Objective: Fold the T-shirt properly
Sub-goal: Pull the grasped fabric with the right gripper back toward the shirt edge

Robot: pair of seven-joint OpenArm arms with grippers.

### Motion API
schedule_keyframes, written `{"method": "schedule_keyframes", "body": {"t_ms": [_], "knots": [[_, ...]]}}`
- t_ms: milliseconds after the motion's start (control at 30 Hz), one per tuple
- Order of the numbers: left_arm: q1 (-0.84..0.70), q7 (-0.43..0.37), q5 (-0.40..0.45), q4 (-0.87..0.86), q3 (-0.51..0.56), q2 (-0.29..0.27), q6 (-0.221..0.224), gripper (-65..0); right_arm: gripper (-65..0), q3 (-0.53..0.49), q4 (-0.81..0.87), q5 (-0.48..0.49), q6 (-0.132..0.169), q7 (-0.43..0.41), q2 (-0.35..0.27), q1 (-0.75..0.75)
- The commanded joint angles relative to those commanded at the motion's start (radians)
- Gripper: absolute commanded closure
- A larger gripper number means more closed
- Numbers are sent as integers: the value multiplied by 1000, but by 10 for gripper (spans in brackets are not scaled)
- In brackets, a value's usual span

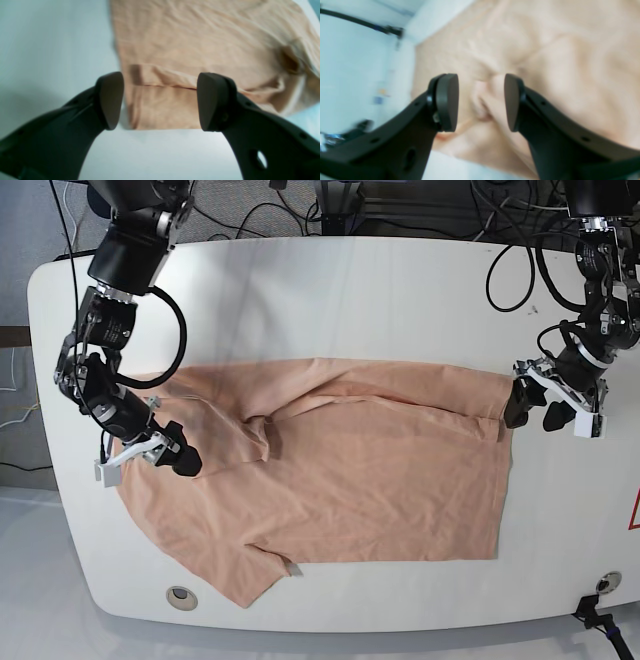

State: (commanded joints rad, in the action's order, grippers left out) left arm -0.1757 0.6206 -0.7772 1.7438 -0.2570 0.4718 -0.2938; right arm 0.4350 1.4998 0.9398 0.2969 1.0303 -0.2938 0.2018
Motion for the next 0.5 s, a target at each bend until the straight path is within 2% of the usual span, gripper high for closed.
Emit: {"method": "schedule_keyframes", "body": {"t_ms": [67,133,167,300,333,400,500], "knots": [[-2,0,17,2,2,28,0,-434,-285,0,49,-2,0,-2,-61,-40],[2,-5,68,3,2,28,-3,-435,-285,0,107,-35,0,-6,-110,-86],[2,-17,98,9,5,28,-15,-435,-285,0,138,-84,0,-18,-127,-104],[0,-54,219,28,5,5,-123,-435,-287,0,226,-356,12,-74,-138,-183],[0,-54,247,28,3,-5,-140,-435,-287,0,230,-416,21,-91,-138,-198],[-2,-54,288,29,3,-25,-157,-435,-288,3,221,-502,68,-114,-137,-219],[-15,-55,313,28,3,-41,-157,-435,-288,11,175,-586,121,-132,-110,-222]]}}
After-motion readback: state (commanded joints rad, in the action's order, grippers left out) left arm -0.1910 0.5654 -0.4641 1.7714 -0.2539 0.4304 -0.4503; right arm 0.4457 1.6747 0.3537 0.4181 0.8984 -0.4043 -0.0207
